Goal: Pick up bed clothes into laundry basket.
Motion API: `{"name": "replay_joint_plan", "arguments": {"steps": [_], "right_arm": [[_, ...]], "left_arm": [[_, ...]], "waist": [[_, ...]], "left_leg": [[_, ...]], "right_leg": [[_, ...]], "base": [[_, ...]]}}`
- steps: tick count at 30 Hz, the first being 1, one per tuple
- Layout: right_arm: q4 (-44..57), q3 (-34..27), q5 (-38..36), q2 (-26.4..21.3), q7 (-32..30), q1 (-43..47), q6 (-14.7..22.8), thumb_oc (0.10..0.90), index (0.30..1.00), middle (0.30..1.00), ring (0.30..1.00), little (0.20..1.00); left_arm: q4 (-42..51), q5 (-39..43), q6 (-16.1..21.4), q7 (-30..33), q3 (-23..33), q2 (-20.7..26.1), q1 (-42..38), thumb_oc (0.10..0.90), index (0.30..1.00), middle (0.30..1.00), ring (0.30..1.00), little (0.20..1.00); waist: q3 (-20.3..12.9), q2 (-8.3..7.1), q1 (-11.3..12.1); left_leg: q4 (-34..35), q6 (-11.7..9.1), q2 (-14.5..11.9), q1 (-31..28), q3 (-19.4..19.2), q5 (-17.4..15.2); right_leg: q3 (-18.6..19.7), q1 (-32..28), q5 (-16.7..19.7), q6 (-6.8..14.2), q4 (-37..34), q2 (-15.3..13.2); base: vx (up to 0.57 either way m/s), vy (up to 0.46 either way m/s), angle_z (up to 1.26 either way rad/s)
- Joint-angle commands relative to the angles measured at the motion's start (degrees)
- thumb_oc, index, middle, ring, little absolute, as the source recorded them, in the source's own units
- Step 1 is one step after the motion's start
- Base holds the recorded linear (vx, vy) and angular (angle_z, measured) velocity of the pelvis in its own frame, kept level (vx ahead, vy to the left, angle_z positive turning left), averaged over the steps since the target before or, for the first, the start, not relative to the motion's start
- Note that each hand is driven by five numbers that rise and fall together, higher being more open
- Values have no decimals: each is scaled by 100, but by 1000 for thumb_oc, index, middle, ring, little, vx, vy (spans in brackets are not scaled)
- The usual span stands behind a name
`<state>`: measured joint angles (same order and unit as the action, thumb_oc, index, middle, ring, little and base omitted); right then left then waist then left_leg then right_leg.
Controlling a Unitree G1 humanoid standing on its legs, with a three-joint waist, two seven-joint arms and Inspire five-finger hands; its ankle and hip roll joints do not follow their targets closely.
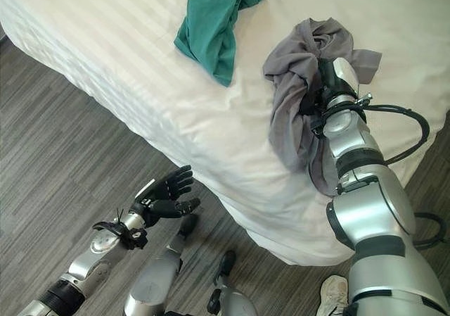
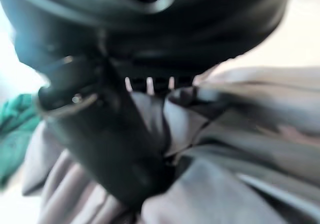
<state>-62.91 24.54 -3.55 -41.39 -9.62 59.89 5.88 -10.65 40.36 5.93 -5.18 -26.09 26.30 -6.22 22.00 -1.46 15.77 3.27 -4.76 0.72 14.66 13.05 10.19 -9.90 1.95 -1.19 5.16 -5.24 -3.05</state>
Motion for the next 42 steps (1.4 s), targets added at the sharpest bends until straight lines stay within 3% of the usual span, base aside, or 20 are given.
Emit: {"name": "replay_joint_plan", "arguments": {"steps": [1, 5, 6, 13, 15, 17, 19, 21, 24, 26, 28, 30, 31, 35, 42], "right_arm": [[1052, 643, 33, 496, 547, -1407, -32, 400, 300, 300, 300, 300], [2680, -354, 381, 282, 823, -3642, 42, 400, 300, 300, 300, 300], [2715, -389, 389, 274, 827, -3688, 28, 400, 300, 300, 300, 300], [3187, -1659, 371, 570, 948, -5679, 3, 400, 300, 300, 300, 300], [3366, -1890, 182, 750, 1002, -6017, 1, 400, 300, 300, 300, 300], [3442, -1931, 111, 788, 1046, -6080, -6, 400, 300, 300, 300, 300], [3528, -1876, -22, 742, 1104, -6037, 5, 400, 300, 300, 300, 300], [3550, -1840, -43, 668, 1107, -5967, -46, 400, 300, 300, 300, 300], [3571, -2051, -177, 609, 1077, -6216, -37, 400, 300, 300, 300, 300], [3579, -2205, -331, 620, 981, -6333, 34, 400, 300, 300, 300, 300], [3530, -2200, -381, 629, 914, -6325, 52, 400, 300, 300, 300, 300], [3386, -2204, -437, 750, 848, -6315, -18, 400, 300, 300, 300, 300], [3268, -2148, -504, 861, 864, -6266, -6, 400, 300, 300, 300, 300], [3190, -1905, -604, 1148, 968, -6260, 111, 400, 300, 300, 300, 300], [2878, -1502, -879, 1495, 1001, -6013, 193, 400, 300, 300, 300, 300]], "left_arm": [[1112, -132, 606, 133, 677, -94, 59, 800, 900, 900, 900, 900], [1252, -475, 802, 351, 1282, 286, -413, 800, 900, 900, 900, 900], [1250, -476, 803, 353, 1258, 287, -417, 800, 900, 900, 900, 900], [1129, -810, 930, 633, 1688, 581, -1367, 800, 900, 900, 900, 900], [848, -1217, 910, 850, 1829, 818, -1828, 800, 900, 900, 900, 900], [752, -1235, 909, 855, 1871, 866, -1939, 800, 900, 900, 900, 900], [420, -1245, 897, 1049, 1923, 968, -2317, 800, 900, 900, 900, 900], [62, -1389, 873, 1205, 1799, 1200, -2788, 800, 900, 900, 900, 900], [-863, -1722, 788, 1431, 1444, 1492, -3537, 800, 900, 900, 900, 900], [-1787, -1989, 696, 1610, 1104, 1809, -4235, 800, 900, 900, 900, 900], [-2219, -2065, 634, 1759, 1039, 2051, -4373, 800, 900, 900, 900, 900], [-2964, -2335, 475, 1711, 560, 2189, -5109, 800, 900, 900, 900, 900], [-3552, -2611, 433, 1753, 272, 2472, -5531, 800, 900, 900, 900, 900], [-4447, -3267, 320, 1793, -568, 2769, -6670, 800, 900, 900, 900, 900], [-5338, -3872, 199, 2001, -1572, 3084, -8042, 800, 900, 900, 900, 900]], "waist": [[89, -140, -183], [-128, -72, -623], [-129, -69, -610], [-604, 50, -1102], [-716, 36, -1337], [-694, 5, -1379], [-635, -33, -1458], [-617, -7, -1445], [-755, 22, -1594], [-791, 50, -1695], [-831, 87, -1757], [-905, 86, -1872], [-1066, 66, -1953], [-1173, -106, -2028], [-1082, -486, -2085]], "left_leg": [[-109, 12, -40, 188, -91, -166], [-50, -12, -122, -85, -212, -206], [-47, -12, -119, -94, -204, -206], [-11, -176, -220, -503, -259, -194], [-637, -302, -277, -529, -370, -361], [-1135, -345, -273, -464, -421, -496], [-1963, -393, -253, -363, -370, -376], [-1929, -394, -327, -328, -193, -201], [-1175, -337, -664, -159, -460, -11], [-820, -325, -669, 1, -585, 154], [-873, -301, -652, -17, -577, 8], [-924, -285, -655, -163, -705, 6], [-822, -218, -661, -301, -872, -104], [-554, -107, -667, -391, -1273, -172], [-388, -15, -663, -267, -1511, -261]], "right_leg": [[336, 65, 62, 471, 373, -597], [365, -6, -163, 472, 645, -651], [356, -18, -170, 472, 646, -654], [309, -441, -490, 368, 767, -628], [497, -607, -520, 253, 766, -548], [580, -669, -515, 194, 748, -511], [786, -807, -487, 77, 751, -402], [1029, -884, -551, 44, 789, -314], [1205, -1093, -601, 83, 695, -251], [1368, -1221, -645, 108, 648, -178], [1569, -1265, -753, 166, 766, -188], [1694, -1399, -760, 260, 613, -309], [1831, -1367, -729, 358, 536, -436], [2035, -1058, -592, 574, 574, -638], [2167, -531, -217, 784, 527, -693]], "base": [[5, 39, -12], [34, 45, -19], [42, -2, -15], [32, -55, 6], [-29, -141, 6], [-26, -97, -11], [-2, -80, -32], [41, -5, -61], [162, 0, -60], [196, 8, -21], [126, 64, -44], [175, 178, -90], [157, 173, -76], [123, 149, -68], [12, 67, -17]]}}
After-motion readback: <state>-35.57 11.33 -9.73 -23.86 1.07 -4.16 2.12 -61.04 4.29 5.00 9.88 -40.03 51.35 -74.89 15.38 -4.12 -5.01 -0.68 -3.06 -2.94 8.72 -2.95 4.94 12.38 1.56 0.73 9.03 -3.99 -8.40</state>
